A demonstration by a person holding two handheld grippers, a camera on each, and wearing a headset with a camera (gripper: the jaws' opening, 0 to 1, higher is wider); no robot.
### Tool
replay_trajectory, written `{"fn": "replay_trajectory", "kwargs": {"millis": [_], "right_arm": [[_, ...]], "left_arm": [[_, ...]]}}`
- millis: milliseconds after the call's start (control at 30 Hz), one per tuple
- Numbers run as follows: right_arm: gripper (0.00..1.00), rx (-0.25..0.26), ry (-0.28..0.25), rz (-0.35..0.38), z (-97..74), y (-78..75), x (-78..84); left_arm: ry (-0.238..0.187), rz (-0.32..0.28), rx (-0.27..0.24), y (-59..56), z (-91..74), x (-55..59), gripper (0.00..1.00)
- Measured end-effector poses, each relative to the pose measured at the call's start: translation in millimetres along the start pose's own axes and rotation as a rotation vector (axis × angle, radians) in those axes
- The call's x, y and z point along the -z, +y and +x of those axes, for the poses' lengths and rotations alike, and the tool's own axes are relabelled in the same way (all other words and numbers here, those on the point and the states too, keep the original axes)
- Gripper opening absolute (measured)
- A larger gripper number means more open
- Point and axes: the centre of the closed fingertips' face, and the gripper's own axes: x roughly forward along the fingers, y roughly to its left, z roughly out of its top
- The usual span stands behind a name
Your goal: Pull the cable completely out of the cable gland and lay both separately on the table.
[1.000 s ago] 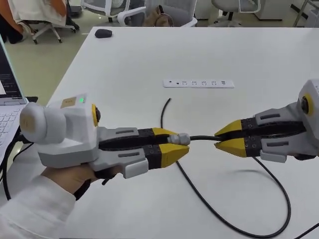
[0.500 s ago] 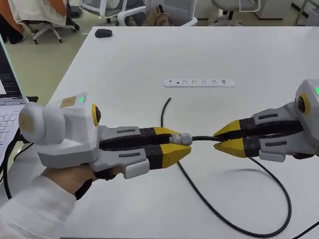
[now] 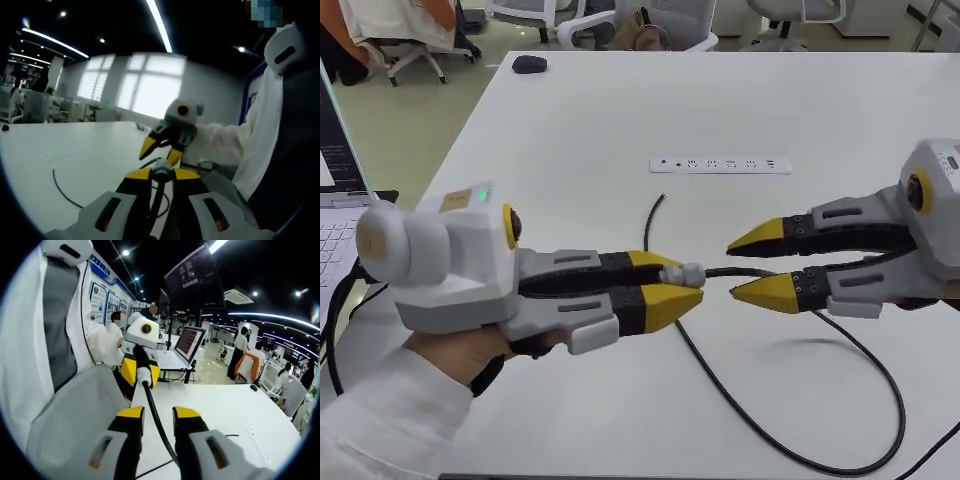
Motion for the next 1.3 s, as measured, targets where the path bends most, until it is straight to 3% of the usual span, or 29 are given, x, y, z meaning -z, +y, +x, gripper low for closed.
{"fn": "replay_trajectory", "kwargs": {"millis": [333,600,1300], "right_arm": [[0.21,-0.046,0.009,-0.032,11.2,7.4,-4.0],[0.07,-0.068,0.027,-0.033,12.4,11.9,0.9],[0.05,-0.068,0.033,-0.024,13.9,12.0,5.5]], "left_arm": [[0.005,0.002,0.014,-3.8,1.3,1.4,0.17],[0.003,-0.003,0.019,-6.0,2.5,2.8,0.17],[0.005,-0.012,0.011,-0.9,2.5,5.0,0.17]]}}
